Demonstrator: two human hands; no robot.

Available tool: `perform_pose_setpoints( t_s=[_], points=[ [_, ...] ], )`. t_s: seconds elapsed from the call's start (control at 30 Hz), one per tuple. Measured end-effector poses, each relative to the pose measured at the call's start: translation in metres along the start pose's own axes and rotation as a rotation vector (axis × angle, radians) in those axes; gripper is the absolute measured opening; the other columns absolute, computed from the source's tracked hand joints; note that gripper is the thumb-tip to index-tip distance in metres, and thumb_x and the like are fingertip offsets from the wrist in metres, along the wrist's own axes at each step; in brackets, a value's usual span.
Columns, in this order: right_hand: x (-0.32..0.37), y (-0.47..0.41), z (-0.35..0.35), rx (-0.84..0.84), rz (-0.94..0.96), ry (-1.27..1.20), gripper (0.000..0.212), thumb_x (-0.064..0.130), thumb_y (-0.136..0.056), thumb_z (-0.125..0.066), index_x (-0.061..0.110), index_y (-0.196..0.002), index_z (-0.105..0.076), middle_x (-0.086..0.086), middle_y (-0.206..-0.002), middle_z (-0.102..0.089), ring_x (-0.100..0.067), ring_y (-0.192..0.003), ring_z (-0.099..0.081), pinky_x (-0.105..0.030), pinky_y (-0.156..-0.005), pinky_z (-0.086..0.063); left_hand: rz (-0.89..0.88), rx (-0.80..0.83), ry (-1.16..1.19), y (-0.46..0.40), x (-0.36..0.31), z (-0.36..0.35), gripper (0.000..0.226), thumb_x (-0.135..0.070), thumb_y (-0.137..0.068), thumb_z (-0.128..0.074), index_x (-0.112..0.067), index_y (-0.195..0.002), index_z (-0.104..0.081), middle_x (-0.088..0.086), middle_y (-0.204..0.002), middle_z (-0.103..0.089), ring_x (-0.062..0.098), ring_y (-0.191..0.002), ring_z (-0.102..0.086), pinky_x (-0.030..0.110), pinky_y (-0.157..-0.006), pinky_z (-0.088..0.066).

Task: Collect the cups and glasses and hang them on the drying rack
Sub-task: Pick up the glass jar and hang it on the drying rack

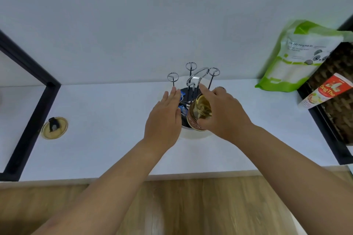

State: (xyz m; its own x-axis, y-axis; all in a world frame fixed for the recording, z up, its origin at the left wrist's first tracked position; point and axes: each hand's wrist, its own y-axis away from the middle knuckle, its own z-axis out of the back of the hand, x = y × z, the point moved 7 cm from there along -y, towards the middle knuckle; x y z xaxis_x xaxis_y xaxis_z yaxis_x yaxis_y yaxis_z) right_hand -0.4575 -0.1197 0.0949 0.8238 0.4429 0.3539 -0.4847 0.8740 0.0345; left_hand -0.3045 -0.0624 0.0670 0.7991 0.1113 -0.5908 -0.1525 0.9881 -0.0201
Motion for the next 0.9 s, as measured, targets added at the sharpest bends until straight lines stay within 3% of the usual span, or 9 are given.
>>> perform_pose_setpoints(
  t_s=[0.5, 0.9],
  points=[
    [-0.006, -0.001, -0.023, 0.014, -0.035, 0.027, 0.095, 0.042, -0.082, -0.078, 0.023, -0.162, -0.03, -0.011, -0.13, -0.053, -0.031, -0.119, -0.053, -0.045, -0.095, -0.051, -0.04, 0.008, -0.064, 0.006, -0.001, -0.004, 0.058, -0.02, -0.108, -0.037, -0.021, -0.164, -0.021, -0.005, -0.172, -0.016, 0.017, -0.159, -0.012, 0.035, -0.126, -0.009],
    [-0.035, -0.005, -0.008, 0.014, -0.154, 0.009, 0.1, 0.044, -0.083, -0.079, 0.028, -0.163, -0.023, -0.01, -0.144, -0.043, -0.035, -0.131, -0.044, -0.05, -0.102, -0.047, -0.242, -0.044, -0.175, 0.019, -0.025, -0.008, 0.056, -0.034, -0.102, -0.046, -0.016, -0.155, -0.046, 0.001, -0.16, -0.045, 0.02, -0.154, -0.03, 0.042, -0.127, -0.015]
  ],
)
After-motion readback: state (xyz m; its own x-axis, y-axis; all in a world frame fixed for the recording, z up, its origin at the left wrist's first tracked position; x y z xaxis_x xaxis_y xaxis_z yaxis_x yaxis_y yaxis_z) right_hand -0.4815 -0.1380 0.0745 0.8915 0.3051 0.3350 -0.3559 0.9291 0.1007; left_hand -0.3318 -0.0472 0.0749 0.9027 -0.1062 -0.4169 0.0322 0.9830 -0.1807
